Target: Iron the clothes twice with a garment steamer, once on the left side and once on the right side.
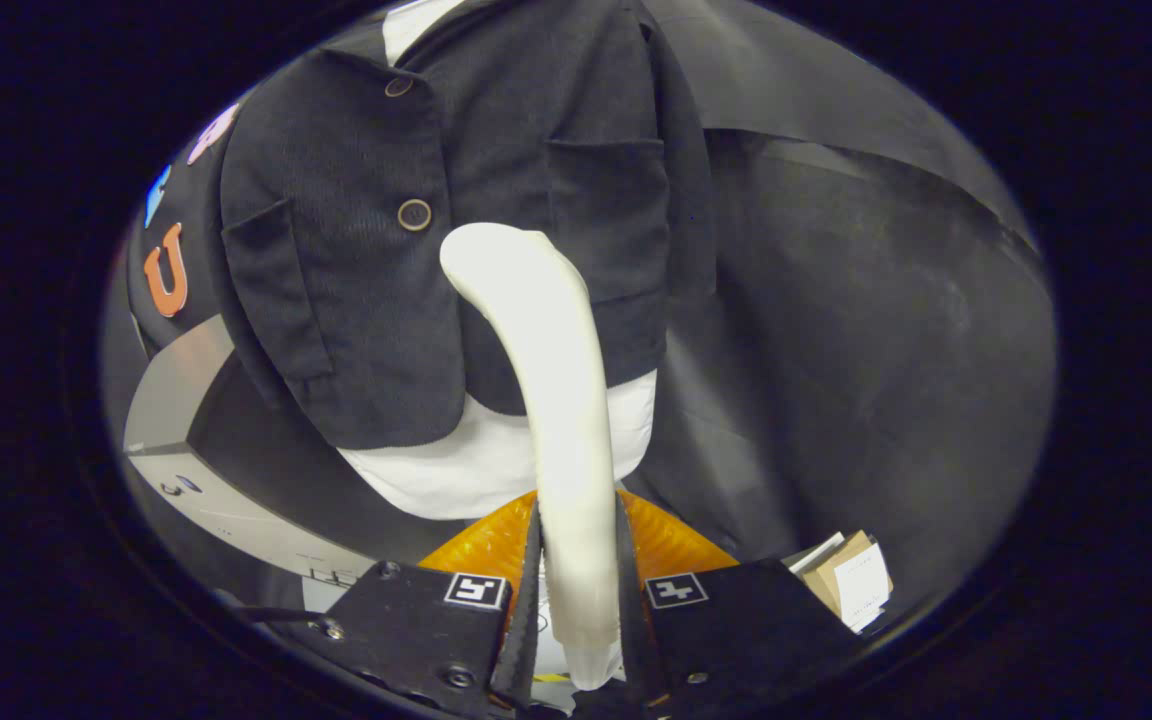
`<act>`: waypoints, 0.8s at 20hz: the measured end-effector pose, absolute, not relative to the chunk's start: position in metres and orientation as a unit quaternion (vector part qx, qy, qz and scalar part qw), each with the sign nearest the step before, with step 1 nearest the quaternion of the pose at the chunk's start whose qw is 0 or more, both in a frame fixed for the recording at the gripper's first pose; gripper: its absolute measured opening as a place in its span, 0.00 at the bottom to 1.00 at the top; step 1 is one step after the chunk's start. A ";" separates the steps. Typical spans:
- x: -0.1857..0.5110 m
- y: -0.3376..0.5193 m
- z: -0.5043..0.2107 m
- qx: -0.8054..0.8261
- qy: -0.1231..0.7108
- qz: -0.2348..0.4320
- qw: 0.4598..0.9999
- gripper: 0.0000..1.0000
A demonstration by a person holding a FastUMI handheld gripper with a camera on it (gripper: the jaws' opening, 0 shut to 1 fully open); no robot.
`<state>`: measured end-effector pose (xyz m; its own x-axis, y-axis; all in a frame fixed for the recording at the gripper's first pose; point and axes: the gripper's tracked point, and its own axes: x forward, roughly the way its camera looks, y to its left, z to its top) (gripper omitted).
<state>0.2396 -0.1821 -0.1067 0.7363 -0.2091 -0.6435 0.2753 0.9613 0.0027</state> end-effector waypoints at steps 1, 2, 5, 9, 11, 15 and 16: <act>0.238 -0.182 -0.109 0.049 0.341 -0.127 0.930 0.37; 0.237 -0.183 -0.111 0.052 0.342 -0.125 0.930 0.37; 0.236 -0.183 -0.121 0.069 0.341 -0.114 0.931 0.37; 0.230 -0.179 -0.134 0.103 0.329 -0.095 0.934 0.37; 0.219 -0.180 -0.141 0.107 0.320 -0.096 0.936 0.37; 0.171 -0.175 -0.154 0.130 0.313 -0.116 0.934 0.37; 0.156 -0.173 -0.156 0.135 0.311 -0.126 0.932 0.37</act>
<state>0.1561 -0.1732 -0.1564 0.7747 -0.1508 -0.6141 0.3183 0.9321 0.1727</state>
